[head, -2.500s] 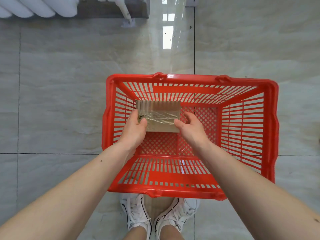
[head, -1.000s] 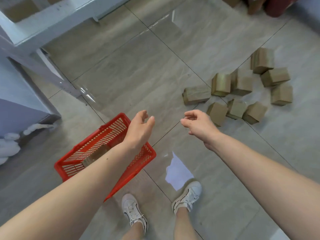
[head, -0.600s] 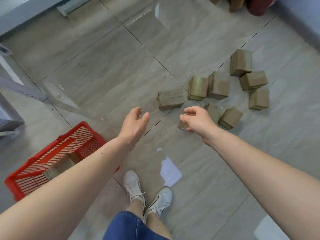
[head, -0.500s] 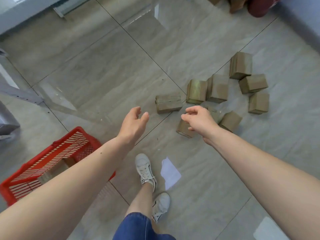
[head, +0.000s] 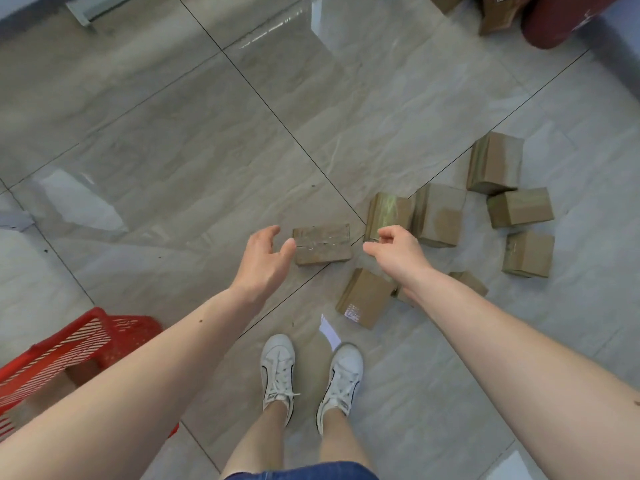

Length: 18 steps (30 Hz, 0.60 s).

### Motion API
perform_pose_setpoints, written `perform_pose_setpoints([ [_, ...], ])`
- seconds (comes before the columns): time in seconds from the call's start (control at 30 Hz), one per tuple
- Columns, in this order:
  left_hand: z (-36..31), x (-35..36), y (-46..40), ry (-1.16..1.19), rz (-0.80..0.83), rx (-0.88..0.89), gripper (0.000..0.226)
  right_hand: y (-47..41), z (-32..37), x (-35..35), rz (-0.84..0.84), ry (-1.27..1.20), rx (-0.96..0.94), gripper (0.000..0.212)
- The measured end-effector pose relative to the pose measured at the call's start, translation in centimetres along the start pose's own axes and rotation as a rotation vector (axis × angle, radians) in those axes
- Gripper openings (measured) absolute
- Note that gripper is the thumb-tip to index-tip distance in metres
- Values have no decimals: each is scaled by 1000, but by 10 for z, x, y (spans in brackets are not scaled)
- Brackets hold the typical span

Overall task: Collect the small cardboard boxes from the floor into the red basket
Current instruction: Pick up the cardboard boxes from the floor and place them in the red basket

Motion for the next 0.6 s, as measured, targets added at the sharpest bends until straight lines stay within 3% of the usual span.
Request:
perform_pose_setpoints([
  [0.2, 49, 44, -71, 12, 24, -96, 59, -87, -27, 19, 196, 105, 51, 66],
  [0.6, 164, 108, -199, 101, -20, -126, 37, -237, -104, 85, 262, 113, 92, 66],
])
Point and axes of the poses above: each hand's wrist, its own y-axis away from the middle knuckle, its own x-axis out of the palm, z = x × y, the point moved 3 cm from there along -y, towards the middle knuckle, and after that the axes turned 11 degrees about z, right-handed, at the moved point
